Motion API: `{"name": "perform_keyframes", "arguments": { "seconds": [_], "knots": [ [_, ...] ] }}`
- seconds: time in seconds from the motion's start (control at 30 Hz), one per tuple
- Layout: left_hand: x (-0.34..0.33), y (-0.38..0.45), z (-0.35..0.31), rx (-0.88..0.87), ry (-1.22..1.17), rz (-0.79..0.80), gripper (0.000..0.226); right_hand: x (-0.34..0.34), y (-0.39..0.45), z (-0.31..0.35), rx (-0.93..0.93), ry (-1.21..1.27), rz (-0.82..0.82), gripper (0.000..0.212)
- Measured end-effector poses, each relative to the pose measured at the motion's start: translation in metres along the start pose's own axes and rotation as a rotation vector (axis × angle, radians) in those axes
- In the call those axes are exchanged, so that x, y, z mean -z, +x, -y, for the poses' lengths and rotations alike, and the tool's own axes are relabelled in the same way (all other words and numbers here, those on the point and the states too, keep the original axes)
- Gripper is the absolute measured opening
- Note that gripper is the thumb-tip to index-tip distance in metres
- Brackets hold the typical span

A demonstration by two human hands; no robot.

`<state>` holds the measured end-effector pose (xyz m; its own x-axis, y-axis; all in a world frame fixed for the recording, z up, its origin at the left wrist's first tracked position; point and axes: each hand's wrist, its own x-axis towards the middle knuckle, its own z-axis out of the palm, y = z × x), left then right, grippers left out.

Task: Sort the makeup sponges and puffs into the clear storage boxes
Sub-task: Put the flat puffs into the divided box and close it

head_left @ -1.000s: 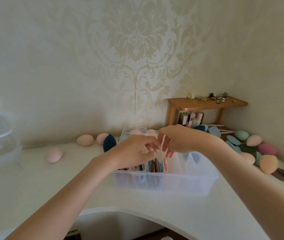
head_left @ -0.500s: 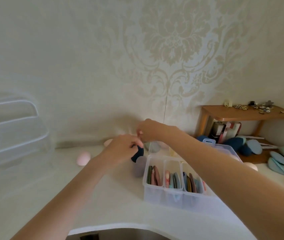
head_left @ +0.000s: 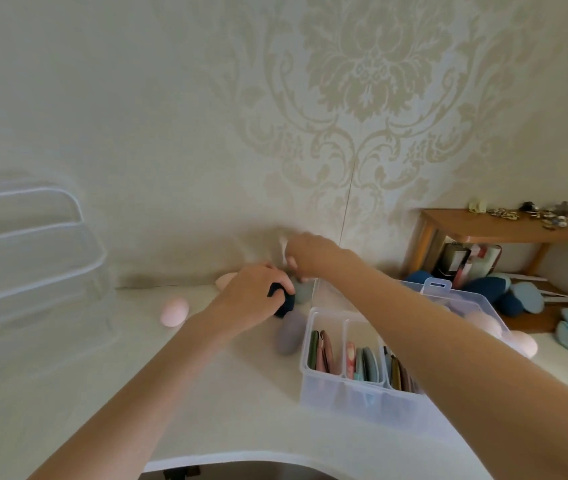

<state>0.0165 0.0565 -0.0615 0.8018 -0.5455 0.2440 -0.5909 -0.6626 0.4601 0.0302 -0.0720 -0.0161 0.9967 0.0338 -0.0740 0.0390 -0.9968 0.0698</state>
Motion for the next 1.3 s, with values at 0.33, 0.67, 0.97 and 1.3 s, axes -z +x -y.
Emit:
{"name": "perform_keyframes", "arguments": {
  "seconds": [0.33, 0.67, 0.97, 1.3],
  "knots": [
    [0.004, -0.013, -0.078, -0.243, -0.229, -0.005, 0.019, 0.06, -0.112, -0.072, -0.196, 0.305, -0.07, 0.014],
    [-0.027, -0.035, -0.129, -0.429, 0.07, 0.474, 0.044, 0.011, -0.18, -0.08, -0.209, 0.206, 0.1, 0.023],
    [-0.032, -0.04, -0.113, -0.338, -0.017, 0.337, 0.035, -0.012, -0.175, -0.067, -0.159, 0.282, 0.081, 0.029],
    [-0.042, -0.022, -0.108, -0.285, -0.082, 0.22, 0.042, -0.029, -0.159, -0.059, -0.311, 0.224, -0.198, 0.031]
  ]
}}
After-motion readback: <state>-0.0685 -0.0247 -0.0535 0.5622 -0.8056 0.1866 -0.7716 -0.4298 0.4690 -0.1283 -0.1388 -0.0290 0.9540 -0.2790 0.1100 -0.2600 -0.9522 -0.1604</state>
